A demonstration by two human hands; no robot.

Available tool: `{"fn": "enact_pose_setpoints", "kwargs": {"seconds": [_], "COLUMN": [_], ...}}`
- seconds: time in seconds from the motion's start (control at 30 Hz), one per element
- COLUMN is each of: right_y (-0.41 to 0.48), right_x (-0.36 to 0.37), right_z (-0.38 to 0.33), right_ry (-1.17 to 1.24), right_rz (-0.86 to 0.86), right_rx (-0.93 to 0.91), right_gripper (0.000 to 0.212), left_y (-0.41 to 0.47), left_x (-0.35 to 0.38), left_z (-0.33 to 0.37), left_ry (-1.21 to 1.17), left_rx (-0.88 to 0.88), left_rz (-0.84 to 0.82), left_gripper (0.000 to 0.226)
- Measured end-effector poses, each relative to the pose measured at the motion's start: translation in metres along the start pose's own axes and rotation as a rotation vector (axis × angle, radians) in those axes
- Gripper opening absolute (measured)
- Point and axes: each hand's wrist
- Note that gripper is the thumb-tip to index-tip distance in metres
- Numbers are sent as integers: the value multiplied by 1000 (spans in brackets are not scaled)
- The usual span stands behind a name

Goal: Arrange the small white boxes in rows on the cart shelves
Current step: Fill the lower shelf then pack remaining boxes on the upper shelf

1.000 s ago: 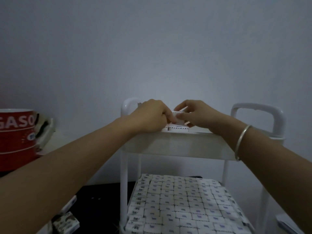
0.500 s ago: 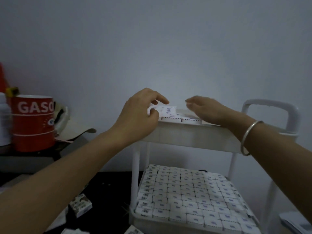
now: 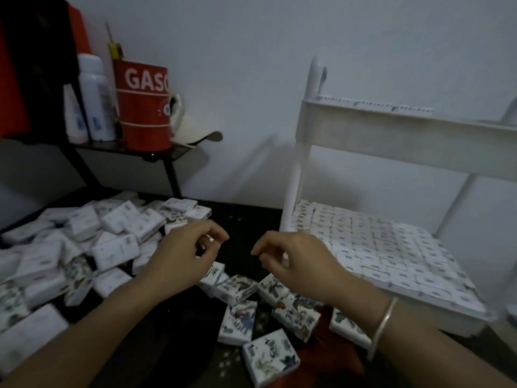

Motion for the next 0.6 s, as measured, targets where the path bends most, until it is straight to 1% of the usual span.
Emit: {"fn": "enact_pose_setpoints", "kwargs": {"seconds": [0.07,0.17,0.23,0.3,0.37,0.47,0.6], "right_y": [8,28,41,53,62,74,82], "right_x": [31,64,78,88,95,104,109], "right_z": [6,13,17,19,17,12,2], "right_ry": [34,18,-39,-52,7,99,61], "right_rz": [-36,-24,-59,-149,-235,-345,-407], "right_rx": [36,101,170,257,337,383,383], "right_gripper": [18,23,25,23,22,25,36], "left_y": [-15,-26,-25,-22,-20,-14,8], "left_x": [3,7,6,1,-6,-14,-16], "left_z": [-20,-39,-50,-63,-79,-98,-109], "left_ry": [29,63,82,124,211,337,434], "left_rx": [-1,-13,-43,-90,-157,-197,-96], "left_rz": [-43,-68,-38,27,79,73,61], "left_gripper": [24,32,38,43,44,43,35]}}
Point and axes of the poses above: each hand's wrist, its own y-axis towards the middle knuckle, its own x-axis out of the palm, z = x × y, and after that the axes turned 4 degrees about y, right-handed
